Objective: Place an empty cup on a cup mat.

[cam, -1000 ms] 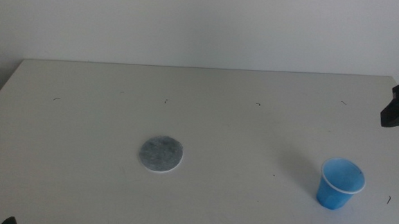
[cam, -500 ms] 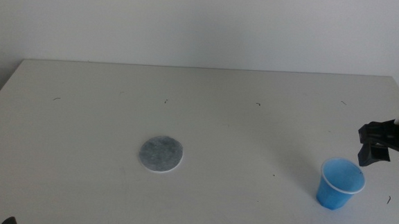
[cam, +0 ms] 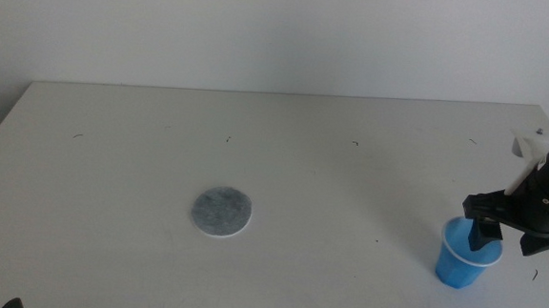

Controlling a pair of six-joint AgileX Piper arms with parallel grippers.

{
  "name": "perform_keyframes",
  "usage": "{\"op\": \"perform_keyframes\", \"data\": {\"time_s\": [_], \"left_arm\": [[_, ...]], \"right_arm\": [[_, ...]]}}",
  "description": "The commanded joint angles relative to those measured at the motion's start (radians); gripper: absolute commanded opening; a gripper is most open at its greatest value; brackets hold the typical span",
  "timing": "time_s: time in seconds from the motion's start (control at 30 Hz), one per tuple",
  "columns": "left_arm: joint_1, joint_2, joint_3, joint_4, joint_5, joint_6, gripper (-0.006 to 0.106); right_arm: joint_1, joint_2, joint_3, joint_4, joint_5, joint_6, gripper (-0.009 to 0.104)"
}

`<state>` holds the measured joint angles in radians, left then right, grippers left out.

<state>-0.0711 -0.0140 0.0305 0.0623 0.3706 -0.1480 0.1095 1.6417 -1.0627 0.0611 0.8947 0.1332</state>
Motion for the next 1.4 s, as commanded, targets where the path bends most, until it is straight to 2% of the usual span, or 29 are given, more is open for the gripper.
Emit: {"op": "perform_keyframes", "data": {"time_s": [0.0,0.23,0.33,0.43,0.6,0.97,1.17,1.37], "left_arm": [[0.001,-0.013,-0.006,0.003,-0.066,-0.010,0.105],[0.001,-0.013,-0.006,0.003,-0.066,-0.010,0.105],[0.001,-0.013,-0.006,0.003,-0.066,-0.010,0.105],[0.001,-0.013,-0.006,0.003,-0.066,-0.010,0.105],[0.001,-0.013,-0.006,0.003,-0.066,-0.010,0.105],[0.001,-0.013,-0.006,0.003,-0.066,-0.010,0.105],[0.001,-0.013,-0.006,0.003,-0.066,-0.010,0.105],[0.001,-0.013,-0.006,0.003,-0.066,-0.010,0.105]], "right_arm": [[-0.002,-0.011,-0.020,-0.010,-0.037,-0.006,0.057],[-0.002,0.048,-0.020,-0.010,-0.052,-0.006,0.057],[-0.002,0.049,-0.020,-0.010,-0.053,-0.006,0.051],[-0.002,0.049,-0.020,-0.010,-0.057,-0.006,0.036],[-0.002,0.049,-0.020,-0.010,-0.058,-0.005,0.000],[0.027,-0.049,-0.046,0.002,-0.029,0.039,-0.001],[0.111,-0.075,-0.204,0.020,0.079,0.068,-0.001],[0.228,-0.041,-0.387,0.021,0.096,0.145,-0.001]]}}
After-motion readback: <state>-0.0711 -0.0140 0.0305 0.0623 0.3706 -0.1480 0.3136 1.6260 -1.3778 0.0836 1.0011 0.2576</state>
